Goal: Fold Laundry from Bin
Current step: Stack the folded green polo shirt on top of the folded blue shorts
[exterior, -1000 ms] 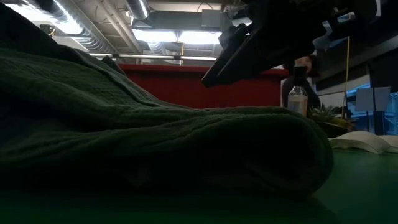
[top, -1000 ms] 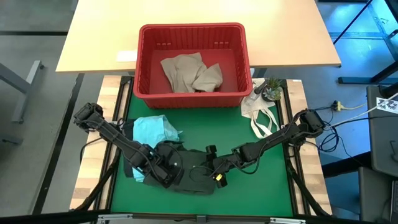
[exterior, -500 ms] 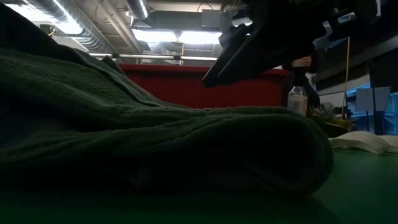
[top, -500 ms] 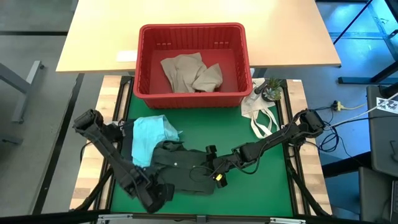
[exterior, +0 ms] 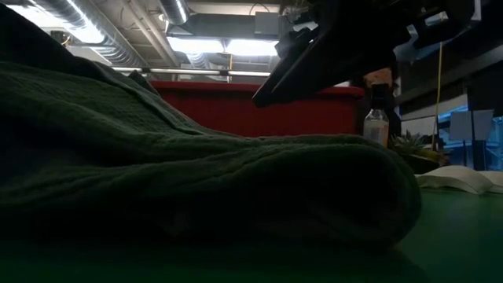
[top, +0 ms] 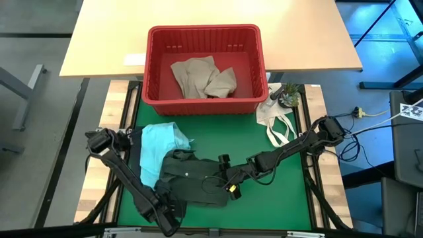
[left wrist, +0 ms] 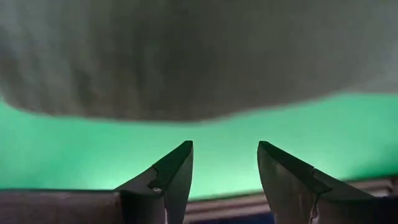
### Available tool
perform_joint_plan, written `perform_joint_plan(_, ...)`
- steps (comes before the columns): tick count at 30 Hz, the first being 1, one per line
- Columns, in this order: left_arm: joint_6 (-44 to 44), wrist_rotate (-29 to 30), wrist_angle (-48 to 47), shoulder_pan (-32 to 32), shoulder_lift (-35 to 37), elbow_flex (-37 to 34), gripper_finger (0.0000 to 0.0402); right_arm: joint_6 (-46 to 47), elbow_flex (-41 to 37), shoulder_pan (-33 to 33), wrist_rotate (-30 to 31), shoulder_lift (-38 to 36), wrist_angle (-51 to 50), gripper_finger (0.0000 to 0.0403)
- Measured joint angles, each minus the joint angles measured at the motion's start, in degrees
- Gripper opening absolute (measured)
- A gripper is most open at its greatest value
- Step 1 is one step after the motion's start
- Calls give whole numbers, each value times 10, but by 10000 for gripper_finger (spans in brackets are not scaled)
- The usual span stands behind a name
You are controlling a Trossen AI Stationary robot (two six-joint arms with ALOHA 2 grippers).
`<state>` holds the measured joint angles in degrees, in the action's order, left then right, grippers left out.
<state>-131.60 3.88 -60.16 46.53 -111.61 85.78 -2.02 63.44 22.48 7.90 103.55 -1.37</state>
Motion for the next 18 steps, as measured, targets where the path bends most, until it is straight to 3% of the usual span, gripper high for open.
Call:
perform_joint_plan(7, 2, 47, -80, 4, -2, 0, 173, 0, 0, 0, 0, 0, 0, 209)
perform_joint_plan(18, 16, 125, -51, 21, -2, 0, 173, 0, 0, 0, 0, 0, 0, 209)
